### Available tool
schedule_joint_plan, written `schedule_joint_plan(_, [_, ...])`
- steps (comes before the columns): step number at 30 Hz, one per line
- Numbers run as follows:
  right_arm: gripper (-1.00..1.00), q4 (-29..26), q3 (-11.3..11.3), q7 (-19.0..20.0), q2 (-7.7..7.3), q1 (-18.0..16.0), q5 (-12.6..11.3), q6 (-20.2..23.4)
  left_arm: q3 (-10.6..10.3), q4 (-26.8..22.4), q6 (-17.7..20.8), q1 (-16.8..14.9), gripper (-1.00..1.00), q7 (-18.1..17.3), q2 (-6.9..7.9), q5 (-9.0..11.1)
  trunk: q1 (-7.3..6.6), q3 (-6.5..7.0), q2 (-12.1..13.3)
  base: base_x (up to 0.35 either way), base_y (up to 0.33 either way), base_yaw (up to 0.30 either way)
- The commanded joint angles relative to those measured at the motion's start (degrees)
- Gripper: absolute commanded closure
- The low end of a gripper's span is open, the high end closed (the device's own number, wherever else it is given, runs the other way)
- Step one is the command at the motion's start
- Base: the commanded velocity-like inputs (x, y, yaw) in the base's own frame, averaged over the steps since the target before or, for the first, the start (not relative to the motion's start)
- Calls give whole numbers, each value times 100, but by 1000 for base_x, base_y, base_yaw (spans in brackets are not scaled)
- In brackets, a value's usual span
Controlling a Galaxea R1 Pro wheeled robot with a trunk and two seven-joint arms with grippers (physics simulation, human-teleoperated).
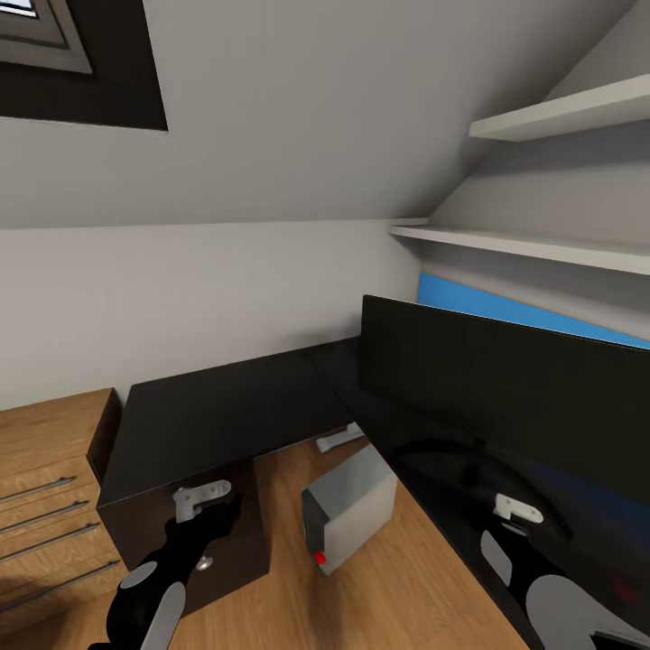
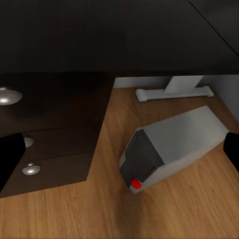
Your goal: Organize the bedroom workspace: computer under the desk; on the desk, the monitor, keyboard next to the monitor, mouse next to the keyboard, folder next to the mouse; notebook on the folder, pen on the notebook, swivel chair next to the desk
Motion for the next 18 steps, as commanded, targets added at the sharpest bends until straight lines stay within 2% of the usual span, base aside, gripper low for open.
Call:
schedule_joint_plan(1, [-100, -9, 21, -20, -2, -5, -60, 17, -7, -8, 18, -4, -100, 53, 1, 61, 0, -7, -5, 1, 0, 0])
schedule_joint_plan(10, [-100, -9, 21, -23, -21, -36, -60, 18, -8, -7, 18, -4, -100, 53, 1, 61, 0, -7, -5, 38, 0, 0])
schedule_joint_plan(18, [-100, -1, 18, -87, -102, -52, -62, 23, -10, -7, 18, -4, -100, 53, 1, 61, 0, -7, -5, 26, 0, 0])
